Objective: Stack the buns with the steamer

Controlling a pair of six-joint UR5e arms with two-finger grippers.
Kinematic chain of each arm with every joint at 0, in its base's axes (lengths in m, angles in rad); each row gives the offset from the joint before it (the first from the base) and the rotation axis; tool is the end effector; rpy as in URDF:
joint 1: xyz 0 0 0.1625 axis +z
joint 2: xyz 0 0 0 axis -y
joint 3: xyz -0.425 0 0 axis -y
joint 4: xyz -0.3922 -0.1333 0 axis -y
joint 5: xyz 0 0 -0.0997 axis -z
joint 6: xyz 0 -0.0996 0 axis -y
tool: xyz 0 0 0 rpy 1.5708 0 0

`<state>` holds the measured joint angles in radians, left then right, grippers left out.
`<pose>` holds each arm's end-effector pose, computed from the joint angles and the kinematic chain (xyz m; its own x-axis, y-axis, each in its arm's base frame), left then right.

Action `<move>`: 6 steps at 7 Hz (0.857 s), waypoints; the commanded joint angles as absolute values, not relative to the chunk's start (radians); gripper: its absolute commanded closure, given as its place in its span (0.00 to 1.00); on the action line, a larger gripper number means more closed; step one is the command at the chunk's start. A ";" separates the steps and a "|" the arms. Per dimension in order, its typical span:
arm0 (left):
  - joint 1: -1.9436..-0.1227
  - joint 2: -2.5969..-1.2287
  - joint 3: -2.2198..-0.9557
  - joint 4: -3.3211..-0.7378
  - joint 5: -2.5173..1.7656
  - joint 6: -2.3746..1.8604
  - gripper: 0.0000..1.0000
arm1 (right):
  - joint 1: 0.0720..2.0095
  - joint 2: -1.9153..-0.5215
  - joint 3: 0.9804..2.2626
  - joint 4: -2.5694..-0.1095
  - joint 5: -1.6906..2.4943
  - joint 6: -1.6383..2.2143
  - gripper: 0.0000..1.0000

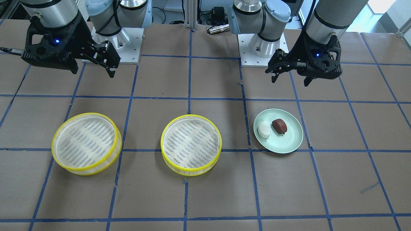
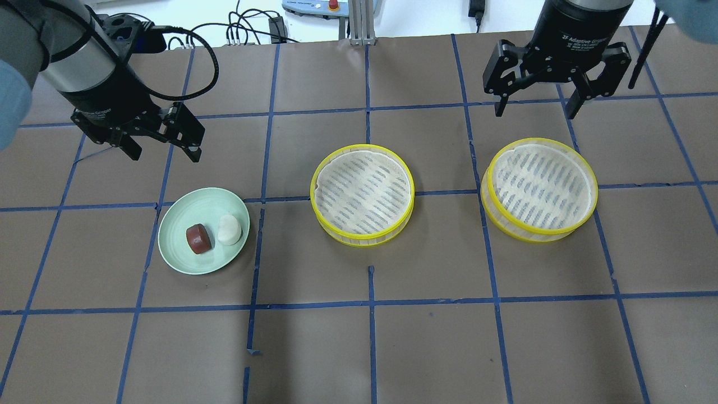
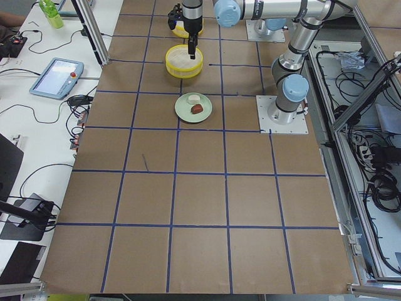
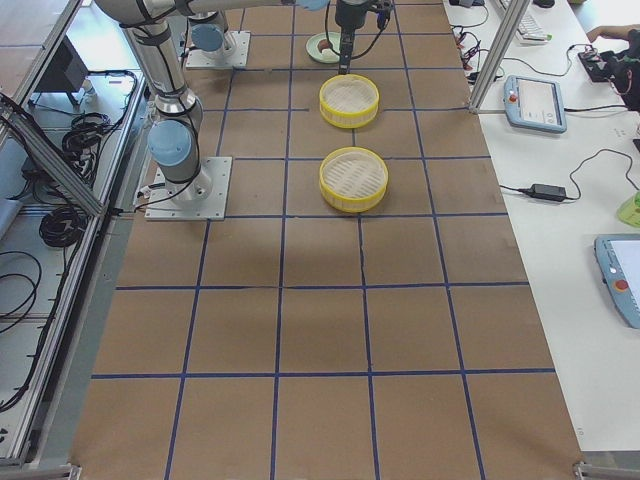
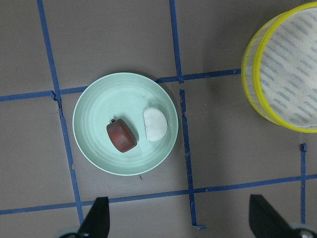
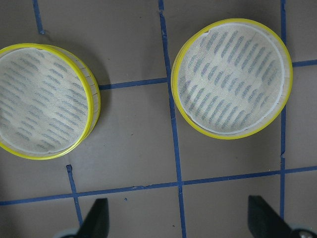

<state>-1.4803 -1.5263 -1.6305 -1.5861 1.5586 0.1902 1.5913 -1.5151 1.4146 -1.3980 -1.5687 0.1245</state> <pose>-0.0915 -0.4801 0.4785 -0.9949 0.0991 0.0177 0.0996 0.9946 0.0276 0.1439 -0.5033 0.5196 -0.9946 0.1036 0.0069 0.1039 0.9920 0.0719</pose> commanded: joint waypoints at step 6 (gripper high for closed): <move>-1.488 -1.563 -1.672 -1.535 1.554 0.167 0.00 | 1.288 -1.409 1.839 -1.952 -1.644 -0.339 0.00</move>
